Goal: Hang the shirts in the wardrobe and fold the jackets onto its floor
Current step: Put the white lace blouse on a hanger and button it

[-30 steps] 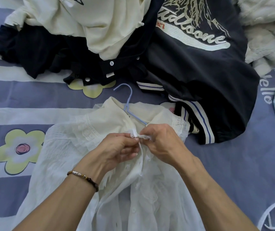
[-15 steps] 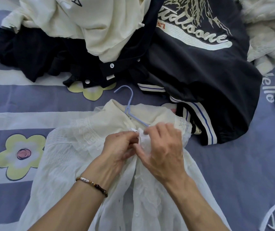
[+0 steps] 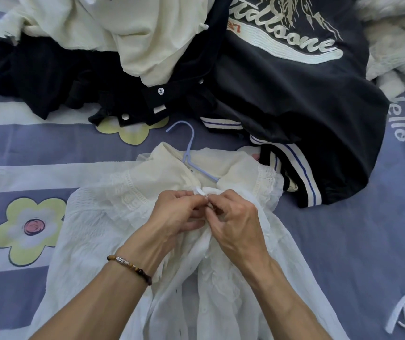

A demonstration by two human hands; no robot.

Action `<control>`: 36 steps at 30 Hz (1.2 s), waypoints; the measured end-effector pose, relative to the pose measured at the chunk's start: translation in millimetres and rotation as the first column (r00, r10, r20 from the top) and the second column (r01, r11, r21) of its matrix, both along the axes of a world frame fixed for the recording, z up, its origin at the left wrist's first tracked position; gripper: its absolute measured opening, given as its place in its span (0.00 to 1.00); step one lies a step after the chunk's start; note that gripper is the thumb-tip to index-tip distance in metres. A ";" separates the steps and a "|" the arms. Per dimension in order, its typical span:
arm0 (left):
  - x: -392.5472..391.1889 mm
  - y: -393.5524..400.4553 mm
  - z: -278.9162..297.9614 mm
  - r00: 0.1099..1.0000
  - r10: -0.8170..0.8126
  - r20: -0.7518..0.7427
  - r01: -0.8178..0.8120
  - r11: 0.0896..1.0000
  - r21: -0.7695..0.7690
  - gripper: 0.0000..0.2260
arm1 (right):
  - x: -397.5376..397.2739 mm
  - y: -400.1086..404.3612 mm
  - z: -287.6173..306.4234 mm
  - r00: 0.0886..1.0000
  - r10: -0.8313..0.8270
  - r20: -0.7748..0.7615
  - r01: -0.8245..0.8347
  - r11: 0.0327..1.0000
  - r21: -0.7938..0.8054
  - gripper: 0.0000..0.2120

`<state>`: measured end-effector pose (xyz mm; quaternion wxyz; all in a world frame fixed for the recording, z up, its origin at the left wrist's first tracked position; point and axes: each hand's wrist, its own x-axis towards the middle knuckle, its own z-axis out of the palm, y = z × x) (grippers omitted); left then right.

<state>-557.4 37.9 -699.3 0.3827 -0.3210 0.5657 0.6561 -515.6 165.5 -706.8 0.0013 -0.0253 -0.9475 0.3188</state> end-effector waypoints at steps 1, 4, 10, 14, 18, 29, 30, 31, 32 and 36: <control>-0.8 -0.5 0.4 1.000 -0.029 0.001 0.029 1.000 -0.001 0.06 | -0.4 1.7 0.0 1.000 0.014 -0.006 -0.014 1.000 -0.002 0.06; -2.8 -2.1 -0.9 0.997 -0.078 0.001 0.078 0.997 -0.006 0.04 | -1.1 4.1 -0.7 0.999 0.034 -0.024 -0.034 0.999 0.012 0.08; -3.3 -3.7 -1.4 0.985 -0.144 -0.098 0.141 0.989 -0.031 0.05 | -0.9 5.0 -2.7 0.999 -0.021 -0.024 0.022 1.000 0.018 0.09; 1.0 -3.3 -2.2 0.954 -0.209 -0.215 0.186 0.975 -0.121 0.05 | -1.9 2.9 3.1 0.987 -0.117 0.108 0.129 0.986 -0.108 0.08; 4.5 -3.9 -7.2 0.894 -0.274 -0.354 0.170 0.940 -0.297 0.06 | -10.9 2.1 12.5 0.840 -0.211 0.501 0.364 0.902 -0.230 0.11; 3.0 -1.6 -14.8 0.917 -0.161 -0.364 0.048 0.953 -0.300 0.05 | -1.4 21.4 8.8 0.952 -0.139 0.273 0.088 0.978 0.191 0.28; 3.6 -2.2 -16.7 0.917 -0.177 -0.357 0.061 0.947 -0.314 0.05 | -2.0 26.6 8.0 0.935 -0.117 0.335 0.049 0.977 0.206 0.26; 4.3 -2.5 -19.6 0.916 -0.193 -0.351 0.074 0.943 -0.325 0.05 | -3.8 33.3 6.1 0.918 -0.126 0.375 0.043 0.974 0.223 0.24; 5.3 -2.5 -22.2 0.915 -0.208 -0.346 0.087 0.939 -0.333 0.05 | -6.4 40.0 6.1 0.910 -0.156 0.384 0.071 0.971 0.227 0.22; 6.7 4.0 -27.8 0.913 -0.253 -0.321 0.132 0.926 -0.354 0.04 | -24.2 53.1 12.4 0.912 -0.389 0.134 0.359 0.912 0.199 0.19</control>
